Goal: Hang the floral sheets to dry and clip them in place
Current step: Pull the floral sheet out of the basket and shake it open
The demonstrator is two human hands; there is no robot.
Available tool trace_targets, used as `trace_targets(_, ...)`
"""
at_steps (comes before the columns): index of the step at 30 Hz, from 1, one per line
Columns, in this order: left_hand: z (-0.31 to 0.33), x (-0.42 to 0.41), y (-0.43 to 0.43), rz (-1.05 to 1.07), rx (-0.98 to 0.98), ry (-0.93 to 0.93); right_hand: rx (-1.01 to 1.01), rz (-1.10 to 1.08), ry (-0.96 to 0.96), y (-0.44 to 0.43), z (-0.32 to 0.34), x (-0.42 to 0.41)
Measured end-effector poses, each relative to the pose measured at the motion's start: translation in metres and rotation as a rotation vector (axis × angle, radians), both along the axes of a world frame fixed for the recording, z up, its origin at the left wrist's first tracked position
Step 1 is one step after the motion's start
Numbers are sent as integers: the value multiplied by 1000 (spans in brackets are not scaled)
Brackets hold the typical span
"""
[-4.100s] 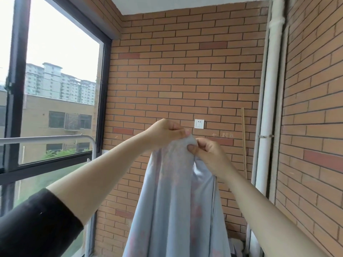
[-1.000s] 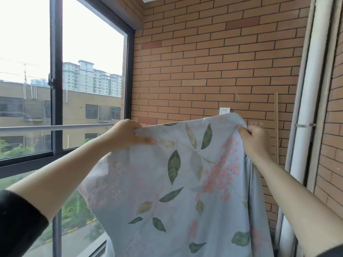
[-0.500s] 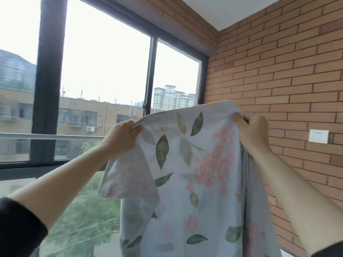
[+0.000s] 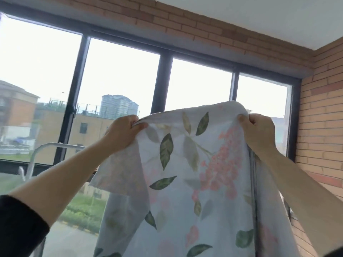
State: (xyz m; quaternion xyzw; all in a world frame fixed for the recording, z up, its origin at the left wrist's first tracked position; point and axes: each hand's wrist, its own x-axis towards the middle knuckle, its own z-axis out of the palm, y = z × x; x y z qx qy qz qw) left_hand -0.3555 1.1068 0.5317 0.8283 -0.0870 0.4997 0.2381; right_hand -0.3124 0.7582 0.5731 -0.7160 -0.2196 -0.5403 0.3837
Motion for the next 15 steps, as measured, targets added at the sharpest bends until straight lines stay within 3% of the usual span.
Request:
trace_targets(8, 3, -75, 173, 115, 7, 52, -18, 98, -10, 178, -4, -24)
trace_targets(15, -4, -87, 273, -19, -90, 206, -15, 4, 24, 276, -19, -19)
